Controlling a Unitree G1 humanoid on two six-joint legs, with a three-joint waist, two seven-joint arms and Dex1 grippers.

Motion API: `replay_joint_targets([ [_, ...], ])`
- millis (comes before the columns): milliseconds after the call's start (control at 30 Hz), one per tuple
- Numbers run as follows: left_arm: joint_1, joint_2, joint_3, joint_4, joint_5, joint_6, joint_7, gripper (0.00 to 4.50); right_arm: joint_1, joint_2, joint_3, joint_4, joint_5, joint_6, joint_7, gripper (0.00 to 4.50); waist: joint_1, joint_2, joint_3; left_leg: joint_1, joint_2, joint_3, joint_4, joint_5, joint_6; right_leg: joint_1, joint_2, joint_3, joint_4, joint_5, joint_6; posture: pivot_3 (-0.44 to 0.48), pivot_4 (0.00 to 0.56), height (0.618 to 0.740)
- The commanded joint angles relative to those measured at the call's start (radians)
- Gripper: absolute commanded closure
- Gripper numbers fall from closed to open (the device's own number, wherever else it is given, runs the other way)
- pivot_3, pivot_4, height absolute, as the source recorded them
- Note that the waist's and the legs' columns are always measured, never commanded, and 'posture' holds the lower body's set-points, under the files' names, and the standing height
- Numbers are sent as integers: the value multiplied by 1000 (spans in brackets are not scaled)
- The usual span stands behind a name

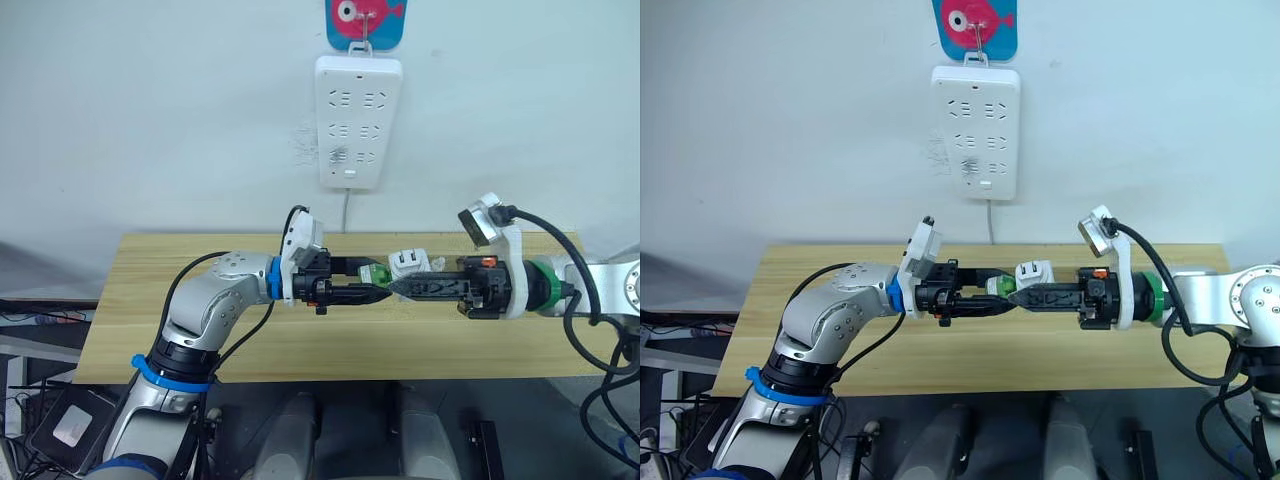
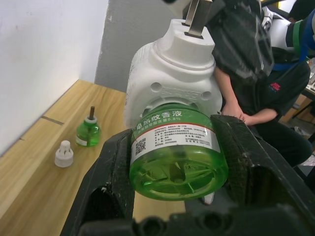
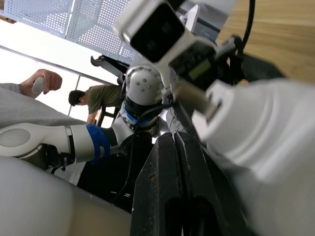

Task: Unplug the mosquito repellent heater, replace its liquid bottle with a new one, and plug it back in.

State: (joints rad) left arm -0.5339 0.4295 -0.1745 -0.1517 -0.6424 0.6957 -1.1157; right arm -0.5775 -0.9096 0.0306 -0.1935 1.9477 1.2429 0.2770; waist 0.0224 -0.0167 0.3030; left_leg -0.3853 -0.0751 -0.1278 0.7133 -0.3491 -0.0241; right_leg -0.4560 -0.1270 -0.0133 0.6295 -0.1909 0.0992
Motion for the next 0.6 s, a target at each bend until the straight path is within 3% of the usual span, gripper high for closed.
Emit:
replay_joint_targets([
  [33,2,0,-16,-59,-27,-1,-33,2261,-43,-1,5,15,12,-30,-51,4443,0,0,0,0,0,0,0,0,0,0,0,0,0,0,0,60,272,740],
  [367,5,11,-20,-79,-33,3,-55,2261,-119,96,37,83,-326,-12,-61,4443,1,0,0,0,0,1,0,0,0,0,0,0,0,0,0,67,278,740],
  [600,-1,2,-17,-67,-27,2,-50,2261,-124,129,16,85,-415,23,-15,4443,0,0,0,0,0,1,0,0,0,0,0,0,0,0,0,66,277,740],
])
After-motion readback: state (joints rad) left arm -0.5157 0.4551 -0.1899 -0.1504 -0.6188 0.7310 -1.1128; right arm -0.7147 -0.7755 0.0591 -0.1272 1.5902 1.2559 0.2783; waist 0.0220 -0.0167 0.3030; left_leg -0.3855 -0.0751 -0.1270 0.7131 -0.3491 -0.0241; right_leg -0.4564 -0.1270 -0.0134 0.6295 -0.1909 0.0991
